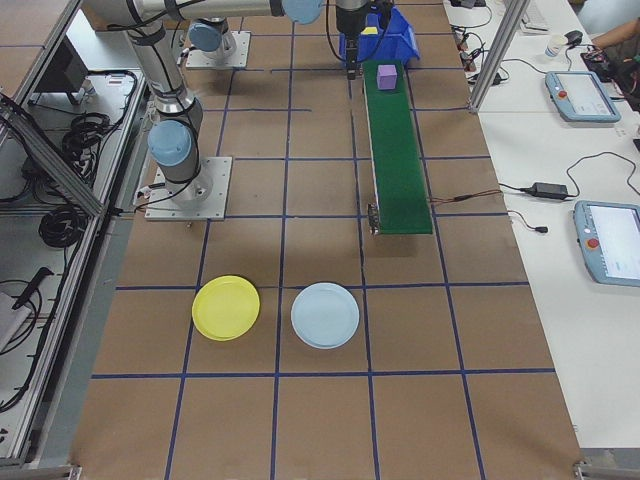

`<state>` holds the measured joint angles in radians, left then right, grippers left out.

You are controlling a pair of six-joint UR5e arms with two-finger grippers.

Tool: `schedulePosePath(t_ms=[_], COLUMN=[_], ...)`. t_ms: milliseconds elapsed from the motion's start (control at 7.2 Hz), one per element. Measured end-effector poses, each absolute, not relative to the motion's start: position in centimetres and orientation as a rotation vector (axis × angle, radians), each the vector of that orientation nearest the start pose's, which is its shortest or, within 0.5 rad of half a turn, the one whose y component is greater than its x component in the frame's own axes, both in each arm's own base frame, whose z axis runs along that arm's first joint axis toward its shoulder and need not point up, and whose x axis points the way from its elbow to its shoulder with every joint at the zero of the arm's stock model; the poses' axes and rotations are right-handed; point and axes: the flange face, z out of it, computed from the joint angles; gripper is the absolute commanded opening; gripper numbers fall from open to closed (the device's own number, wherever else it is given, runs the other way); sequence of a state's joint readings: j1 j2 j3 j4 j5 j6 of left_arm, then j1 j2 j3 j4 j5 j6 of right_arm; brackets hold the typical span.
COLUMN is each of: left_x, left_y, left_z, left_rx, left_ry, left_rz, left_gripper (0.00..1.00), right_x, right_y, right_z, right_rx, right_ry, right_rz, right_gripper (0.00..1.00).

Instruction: Move block left to right into plate

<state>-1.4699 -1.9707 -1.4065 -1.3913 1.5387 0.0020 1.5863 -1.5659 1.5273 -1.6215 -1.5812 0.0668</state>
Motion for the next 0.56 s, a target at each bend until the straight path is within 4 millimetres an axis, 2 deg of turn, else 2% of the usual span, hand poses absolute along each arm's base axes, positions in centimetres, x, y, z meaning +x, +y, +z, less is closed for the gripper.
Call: schedulePosePath(t_ms=[278,417,556], left_x=[-5.6,-5.1,-4.8], left_y=[-67.0,-67.7,-68.2], left_z=[31.0,29.3,28.5], left_rx=[-0.148,-0.141,-0.134], left_ry=[3.143,3.106,3.083], left_rz=[0.167,0.215,0.251], left_gripper=[1.0,1.0,0.96], right_x=[13.8,13.8,13.8], right_y=[-50.2,-50.3,-50.3], right_z=[51.5,51.4,51.3], right_rx=[0.087,0.091,0.099], right_ry=[3.14,3.138,3.136], right_rz=[-0.155,-0.156,-0.151], right_gripper=[1.0,1.0,1.0])
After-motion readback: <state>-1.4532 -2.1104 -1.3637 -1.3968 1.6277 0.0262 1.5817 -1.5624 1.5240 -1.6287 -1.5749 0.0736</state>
